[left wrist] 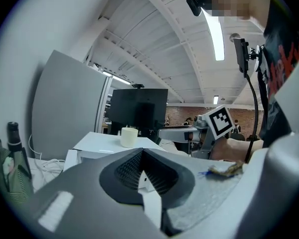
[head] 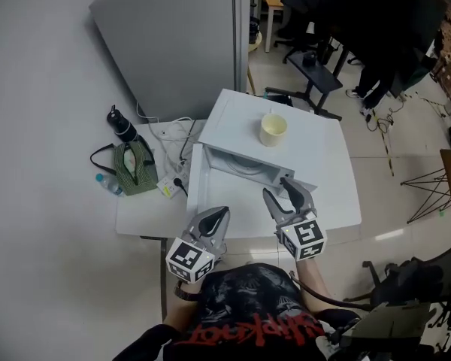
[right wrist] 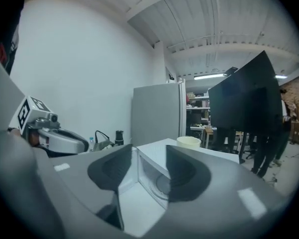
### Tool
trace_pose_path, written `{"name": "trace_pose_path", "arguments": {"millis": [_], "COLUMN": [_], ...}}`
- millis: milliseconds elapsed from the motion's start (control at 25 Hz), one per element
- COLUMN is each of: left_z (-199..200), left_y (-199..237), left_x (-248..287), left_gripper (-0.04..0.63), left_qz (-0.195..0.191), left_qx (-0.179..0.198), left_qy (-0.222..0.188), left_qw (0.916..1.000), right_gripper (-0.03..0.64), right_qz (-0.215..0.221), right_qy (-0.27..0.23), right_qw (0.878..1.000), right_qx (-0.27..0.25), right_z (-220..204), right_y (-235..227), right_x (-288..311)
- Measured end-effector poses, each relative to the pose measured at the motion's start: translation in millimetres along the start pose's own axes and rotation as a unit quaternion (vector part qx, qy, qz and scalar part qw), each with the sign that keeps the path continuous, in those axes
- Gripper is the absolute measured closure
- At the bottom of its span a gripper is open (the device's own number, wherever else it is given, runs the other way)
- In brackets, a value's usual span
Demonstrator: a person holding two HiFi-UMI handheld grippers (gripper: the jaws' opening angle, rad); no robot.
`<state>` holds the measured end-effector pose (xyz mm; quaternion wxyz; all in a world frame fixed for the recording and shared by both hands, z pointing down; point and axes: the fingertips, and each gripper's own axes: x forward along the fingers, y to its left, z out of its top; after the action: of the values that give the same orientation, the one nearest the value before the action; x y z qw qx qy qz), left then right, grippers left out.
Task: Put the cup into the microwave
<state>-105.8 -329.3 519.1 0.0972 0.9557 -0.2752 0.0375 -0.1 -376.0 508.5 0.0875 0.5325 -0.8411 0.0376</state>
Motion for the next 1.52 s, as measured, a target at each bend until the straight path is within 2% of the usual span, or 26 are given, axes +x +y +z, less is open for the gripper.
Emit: {"name": "trace_pose_path", "arguments": {"millis": [40,80,160,240,320,520,640,760,880,960,1040,1400,1520], "left_z": [-2,-5,-8,-10,-11,-8,-10,-12,-15,-18,-21,-27,-28], "left_y": [5,10,17,22,24,27,28,28,27,28,29,29,30], "left_x": [-3,-6,-11,-14,-16,-22,-27,-31,-35,-37,-40,-42,-38], "left_gripper": [0.594,0.594,0.594,0.594,0.594,0.594,0.594,0.594,0.594,0.594,0.594,0.594,0.594], "left_qz": [0.005,0.01,0.019,0.024,0.026,0.037,0.041,0.044,0.046,0.05,0.053,0.054,0.049], "left_qx": [-0.005,-0.012,-0.021,-0.024,-0.023,-0.023,-0.024,-0.023,-0.026,-0.028,-0.032,-0.043,-0.044], "left_qy": [-0.001,-0.003,-0.006,-0.007,-0.008,-0.014,-0.008,-0.006,-0.001,0.002,0.003,0.005,0.003], "left_qw": [1.0,0.9999,0.9996,0.9994,0.9994,0.999,0.9988,0.9987,0.9986,0.9984,0.9981,0.9976,0.9978], "right_gripper": [0.347,0.268,0.179,0.13,0.028,0.025,0.025,0.025,0.031,0.166,0.172,0.176,0.176], "right_qz": [-0.007,-0.012,-0.023,-0.034,-0.038,-0.046,-0.053,-0.058,-0.085,-0.107,-0.113,-0.07,-0.041], "right_qy": [0.012,0.024,0.042,0.065,0.092,0.117,0.133,0.14,0.137,0.13,0.114,0.081,0.065], "right_qw": [1.0,1.0,0.999,0.997,0.995,0.992,0.99,0.988,0.987,0.986,0.987,0.994,0.997], "right_qx": [0.0,0.0,-0.002,-0.008,-0.001,0.006,-0.01,-0.005,-0.01,-0.02,-0.016,0.002,0.005], "right_z": [-7,-14,-25,-36,-47,-57,-65,-72,-71,-68,-67,-66,-61], "right_y": [-6,-15,-37,-63,-85,-122,-133,-140,-149,-155,-153,-119,-93], "right_x": [10,19,39,63,88,137,161,180,188,189,187,151,132]}}
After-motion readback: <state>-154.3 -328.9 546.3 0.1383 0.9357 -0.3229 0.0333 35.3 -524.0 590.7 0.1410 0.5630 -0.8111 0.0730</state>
